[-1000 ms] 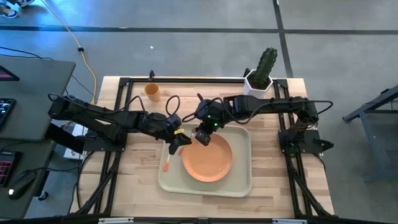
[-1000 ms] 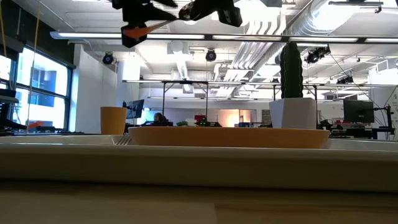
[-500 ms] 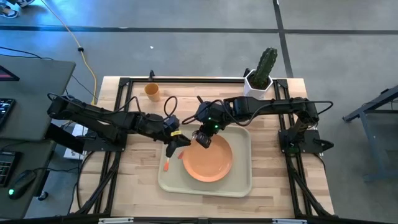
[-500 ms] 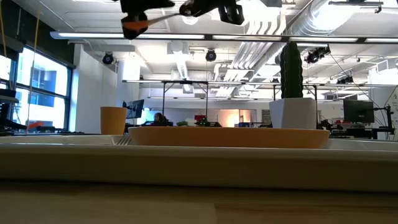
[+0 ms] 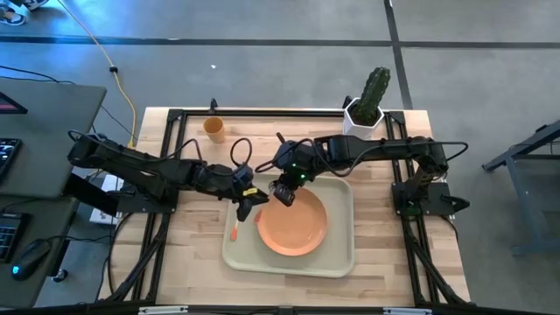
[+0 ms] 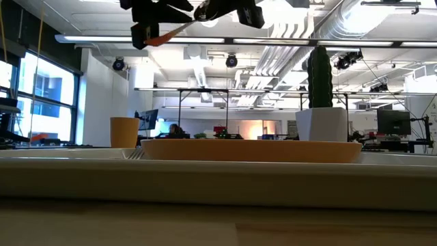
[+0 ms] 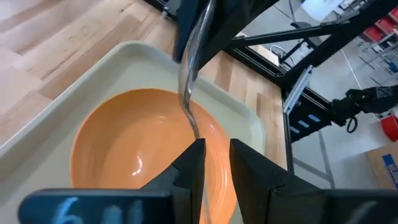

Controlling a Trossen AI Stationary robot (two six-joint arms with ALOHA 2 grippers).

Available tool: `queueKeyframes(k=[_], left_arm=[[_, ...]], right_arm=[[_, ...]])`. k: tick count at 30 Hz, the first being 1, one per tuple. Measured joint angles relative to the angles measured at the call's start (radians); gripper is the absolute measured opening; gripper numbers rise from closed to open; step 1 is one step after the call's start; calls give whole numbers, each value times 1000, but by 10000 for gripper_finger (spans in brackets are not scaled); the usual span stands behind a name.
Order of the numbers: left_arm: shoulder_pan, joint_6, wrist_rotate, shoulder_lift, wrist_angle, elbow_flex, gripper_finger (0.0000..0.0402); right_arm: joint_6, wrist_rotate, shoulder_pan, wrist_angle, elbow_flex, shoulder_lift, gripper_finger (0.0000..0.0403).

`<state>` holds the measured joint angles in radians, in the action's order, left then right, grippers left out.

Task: Pick and place plate/cup/fork/spoon on tray
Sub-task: Put the orange spoon on the light brown serving tray to the left side of orange plate

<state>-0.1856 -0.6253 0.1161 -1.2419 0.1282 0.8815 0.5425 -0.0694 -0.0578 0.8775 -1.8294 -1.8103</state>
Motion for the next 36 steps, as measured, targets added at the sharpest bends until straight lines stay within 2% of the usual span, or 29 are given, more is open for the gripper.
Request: queueKeyframes(k=[9,21,31,36], left_arm=[[-6,62,76,50,-16,-2,61],[-15,69,43,-30,-33,0,60],[-14,37,24,-34,-97,-2,47],[-9,25,36,-34,-97,-2,63]], right_arm=[[3,-21,-2,-11,-1,2,0],[7,-25,6,-10,-1,0,0],[21,-14,8,-36,-2,2,0],[21,-11,8,-46,-2,2,0]])
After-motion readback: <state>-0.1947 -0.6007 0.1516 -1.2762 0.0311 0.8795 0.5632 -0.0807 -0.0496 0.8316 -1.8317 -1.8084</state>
